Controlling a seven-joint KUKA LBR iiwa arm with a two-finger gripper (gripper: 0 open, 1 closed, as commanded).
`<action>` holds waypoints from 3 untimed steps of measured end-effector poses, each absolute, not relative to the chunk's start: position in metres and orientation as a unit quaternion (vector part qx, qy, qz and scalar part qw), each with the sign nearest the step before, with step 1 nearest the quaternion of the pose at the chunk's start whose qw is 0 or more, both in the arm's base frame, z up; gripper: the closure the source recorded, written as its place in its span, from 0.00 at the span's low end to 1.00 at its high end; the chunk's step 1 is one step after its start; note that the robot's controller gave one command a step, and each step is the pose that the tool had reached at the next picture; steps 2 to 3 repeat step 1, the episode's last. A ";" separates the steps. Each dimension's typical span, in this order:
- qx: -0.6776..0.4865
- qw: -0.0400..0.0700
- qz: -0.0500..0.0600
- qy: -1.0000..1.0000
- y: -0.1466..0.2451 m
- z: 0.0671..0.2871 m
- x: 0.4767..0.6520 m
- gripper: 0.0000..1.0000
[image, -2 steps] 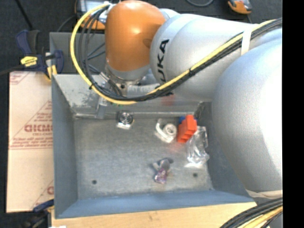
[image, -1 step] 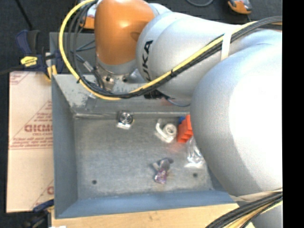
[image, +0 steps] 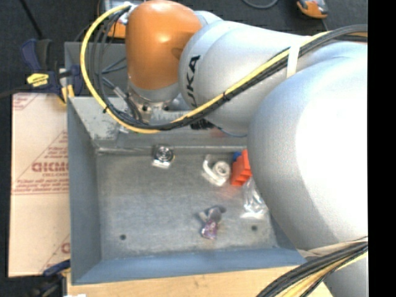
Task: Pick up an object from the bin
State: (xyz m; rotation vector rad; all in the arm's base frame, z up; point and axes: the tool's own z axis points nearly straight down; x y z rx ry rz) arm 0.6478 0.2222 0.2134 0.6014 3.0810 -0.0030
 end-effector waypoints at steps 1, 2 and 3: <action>0.157 0.001 -0.001 0.988 0.220 0.203 0.626 1.00; 0.157 0.001 -0.001 0.988 0.220 0.203 0.626 1.00; 0.157 0.001 -0.001 0.988 0.220 0.203 0.626 1.00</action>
Offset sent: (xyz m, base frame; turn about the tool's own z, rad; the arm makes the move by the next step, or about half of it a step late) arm -0.0224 0.0001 -0.0107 -0.0719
